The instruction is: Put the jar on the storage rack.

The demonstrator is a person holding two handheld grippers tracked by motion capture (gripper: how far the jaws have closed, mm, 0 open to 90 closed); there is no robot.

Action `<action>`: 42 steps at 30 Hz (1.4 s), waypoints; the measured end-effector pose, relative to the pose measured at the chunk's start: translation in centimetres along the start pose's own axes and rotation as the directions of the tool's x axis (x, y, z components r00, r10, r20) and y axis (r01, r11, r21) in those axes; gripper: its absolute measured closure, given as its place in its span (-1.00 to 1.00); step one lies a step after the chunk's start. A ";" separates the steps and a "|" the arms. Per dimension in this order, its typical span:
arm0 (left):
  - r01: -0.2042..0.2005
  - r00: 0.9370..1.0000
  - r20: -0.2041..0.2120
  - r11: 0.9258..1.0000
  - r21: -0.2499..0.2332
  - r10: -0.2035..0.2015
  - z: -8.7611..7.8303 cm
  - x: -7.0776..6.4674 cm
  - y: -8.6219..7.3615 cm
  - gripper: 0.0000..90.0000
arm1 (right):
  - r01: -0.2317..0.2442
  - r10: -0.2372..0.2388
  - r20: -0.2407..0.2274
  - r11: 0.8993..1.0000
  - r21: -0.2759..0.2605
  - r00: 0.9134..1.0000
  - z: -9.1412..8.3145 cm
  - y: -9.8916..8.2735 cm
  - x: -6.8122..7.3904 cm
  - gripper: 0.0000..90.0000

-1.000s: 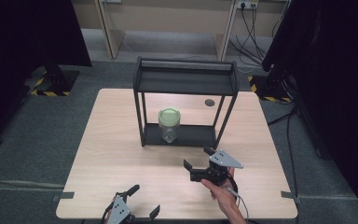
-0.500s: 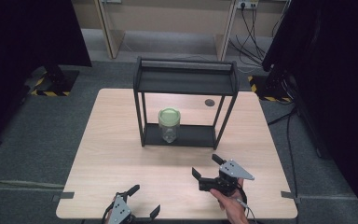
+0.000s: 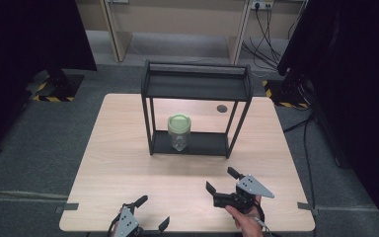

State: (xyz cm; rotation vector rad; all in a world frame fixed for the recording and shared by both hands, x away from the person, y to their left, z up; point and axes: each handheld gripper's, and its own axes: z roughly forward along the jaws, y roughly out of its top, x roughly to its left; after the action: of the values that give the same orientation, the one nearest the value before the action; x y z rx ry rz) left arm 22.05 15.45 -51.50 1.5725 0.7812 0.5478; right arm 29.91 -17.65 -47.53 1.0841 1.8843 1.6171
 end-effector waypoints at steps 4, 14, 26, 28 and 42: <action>0.006 1.000 -0.003 1.000 -0.003 -0.006 0.0 0.0 0.0 -0.99 | 0.010 -0.010 -0.010 1.000 0.009 1.000 -0.1 -0.3 0.5 -0.93; 0.005 1.000 -0.002 1.000 -0.001 -0.005 0.0 0.1 0.0 -0.99 | 0.018 -0.017 -0.028 0.999 0.037 0.999 -0.4 -1.6 1.3 -0.93; 0.003 1.000 -0.001 1.000 0.000 -0.003 0.0 0.0 0.0 -0.98 | 0.013 -0.011 -0.034 0.998 0.054 0.999 -1.2 -2.8 1.7 -0.92; 0.004 1.000 -0.002 1.000 0.001 -0.004 0.0 0.0 0.0 -0.98 | 0.018 -0.016 -0.033 0.998 0.055 0.999 -1.4 -2.9 1.8 -0.92; 0.002 1.000 -0.001 1.000 0.000 -0.002 0.0 0.0 0.0 -0.98 | 0.024 -0.022 -0.048 0.998 0.050 0.999 -2.3 -3.4 2.8 -0.92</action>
State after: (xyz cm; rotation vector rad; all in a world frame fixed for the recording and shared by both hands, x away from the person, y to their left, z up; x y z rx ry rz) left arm 22.03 15.48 -51.46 1.5715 0.7831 0.5474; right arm 25.56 -16.95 -49.84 1.0491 1.9707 1.6039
